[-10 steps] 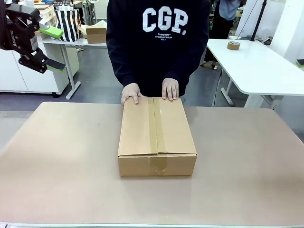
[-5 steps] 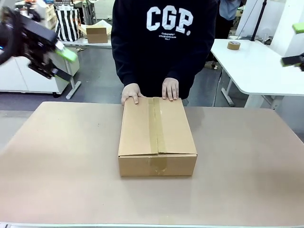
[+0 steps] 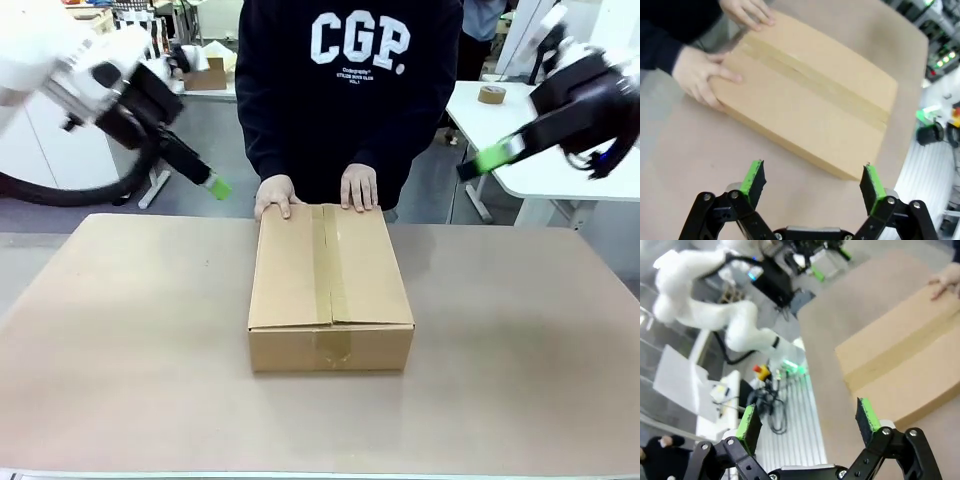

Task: Pack the gift set into the box.
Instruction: Press and hold the closed box until the human finishes sealing it.

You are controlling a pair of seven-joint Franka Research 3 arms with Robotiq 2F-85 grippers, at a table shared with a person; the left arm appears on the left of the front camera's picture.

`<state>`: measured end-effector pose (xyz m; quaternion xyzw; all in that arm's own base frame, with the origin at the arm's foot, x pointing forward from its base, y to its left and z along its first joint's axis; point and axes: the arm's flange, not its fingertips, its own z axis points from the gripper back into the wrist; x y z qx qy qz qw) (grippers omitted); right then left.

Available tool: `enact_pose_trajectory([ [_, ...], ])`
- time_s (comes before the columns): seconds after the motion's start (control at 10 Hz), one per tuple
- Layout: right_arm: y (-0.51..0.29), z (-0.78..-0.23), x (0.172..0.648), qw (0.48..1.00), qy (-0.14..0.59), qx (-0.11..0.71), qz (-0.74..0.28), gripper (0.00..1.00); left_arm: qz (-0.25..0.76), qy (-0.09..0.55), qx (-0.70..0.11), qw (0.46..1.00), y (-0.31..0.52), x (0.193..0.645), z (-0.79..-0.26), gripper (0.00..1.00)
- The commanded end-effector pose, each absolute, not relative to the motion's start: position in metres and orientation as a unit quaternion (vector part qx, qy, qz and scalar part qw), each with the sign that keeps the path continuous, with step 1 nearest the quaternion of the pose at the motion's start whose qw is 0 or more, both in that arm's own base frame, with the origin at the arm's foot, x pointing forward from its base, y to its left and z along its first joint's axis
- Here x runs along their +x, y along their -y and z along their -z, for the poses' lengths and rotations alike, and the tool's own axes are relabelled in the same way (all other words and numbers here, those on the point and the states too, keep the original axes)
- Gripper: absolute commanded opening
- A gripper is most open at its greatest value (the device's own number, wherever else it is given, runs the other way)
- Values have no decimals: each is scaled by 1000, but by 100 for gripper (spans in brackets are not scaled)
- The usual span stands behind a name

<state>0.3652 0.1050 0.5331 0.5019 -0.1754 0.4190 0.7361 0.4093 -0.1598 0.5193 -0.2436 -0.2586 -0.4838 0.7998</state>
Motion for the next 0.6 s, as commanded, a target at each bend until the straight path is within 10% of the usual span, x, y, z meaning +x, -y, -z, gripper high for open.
enact_pose_trajectory([
  [0.0, -87, -550, 357, 723, 184, 528, -405, 100, 476, 229, -257, 809, 148, 399, -527, 100],
  [0.4, -91, -542, 361, 729, 183, 514, -413, 100, 481, 243, -253, 803, 154, 407, -519, 100],
  [0.5, -112, -522, 380, 727, 232, 426, -485, 100, 606, 252, -325, 681, 178, 418, -503, 100],
])
